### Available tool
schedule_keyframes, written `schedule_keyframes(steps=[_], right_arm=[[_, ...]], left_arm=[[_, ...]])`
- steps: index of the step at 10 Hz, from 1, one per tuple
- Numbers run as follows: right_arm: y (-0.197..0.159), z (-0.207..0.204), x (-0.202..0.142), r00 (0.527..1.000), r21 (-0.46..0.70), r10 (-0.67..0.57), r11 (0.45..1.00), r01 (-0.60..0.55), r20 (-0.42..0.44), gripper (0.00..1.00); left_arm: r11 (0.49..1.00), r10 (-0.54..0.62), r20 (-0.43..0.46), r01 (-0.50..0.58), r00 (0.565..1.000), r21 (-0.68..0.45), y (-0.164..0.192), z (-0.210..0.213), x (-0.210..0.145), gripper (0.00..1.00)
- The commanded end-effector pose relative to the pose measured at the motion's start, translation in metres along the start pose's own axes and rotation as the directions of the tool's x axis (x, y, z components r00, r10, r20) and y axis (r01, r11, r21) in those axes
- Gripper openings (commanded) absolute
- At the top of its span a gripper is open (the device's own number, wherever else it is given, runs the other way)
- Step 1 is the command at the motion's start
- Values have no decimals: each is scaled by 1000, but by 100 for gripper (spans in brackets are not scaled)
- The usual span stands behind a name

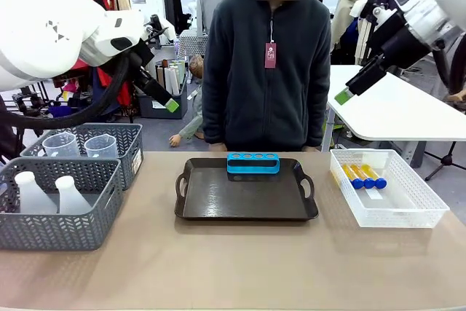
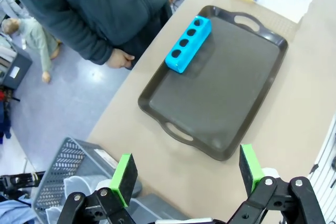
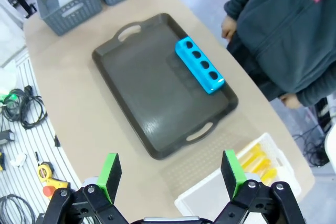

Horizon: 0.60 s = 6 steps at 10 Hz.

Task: Prepare the laboratory tools.
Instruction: Pick up one Small flask and place it on the Handle tray.

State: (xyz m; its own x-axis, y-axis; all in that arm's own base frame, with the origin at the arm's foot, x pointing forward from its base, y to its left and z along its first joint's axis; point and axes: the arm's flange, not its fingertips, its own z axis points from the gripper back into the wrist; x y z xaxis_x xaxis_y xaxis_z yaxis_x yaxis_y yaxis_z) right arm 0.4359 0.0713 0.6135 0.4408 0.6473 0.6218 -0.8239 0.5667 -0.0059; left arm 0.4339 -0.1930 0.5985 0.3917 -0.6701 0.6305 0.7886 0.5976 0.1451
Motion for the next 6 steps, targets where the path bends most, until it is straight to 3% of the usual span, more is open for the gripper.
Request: schedule_keyframes(steps=[1,6], right_arm=[[-16,6,0,999,24,11,1000,-11,31,100],[-31,14,2,999,30,6,1000,-7,46,100]], left_arm=[[1000,-20,-30,20,999,14,11,6,4,100],[998,-34,-5,34,999,56,10,32,17,100]])
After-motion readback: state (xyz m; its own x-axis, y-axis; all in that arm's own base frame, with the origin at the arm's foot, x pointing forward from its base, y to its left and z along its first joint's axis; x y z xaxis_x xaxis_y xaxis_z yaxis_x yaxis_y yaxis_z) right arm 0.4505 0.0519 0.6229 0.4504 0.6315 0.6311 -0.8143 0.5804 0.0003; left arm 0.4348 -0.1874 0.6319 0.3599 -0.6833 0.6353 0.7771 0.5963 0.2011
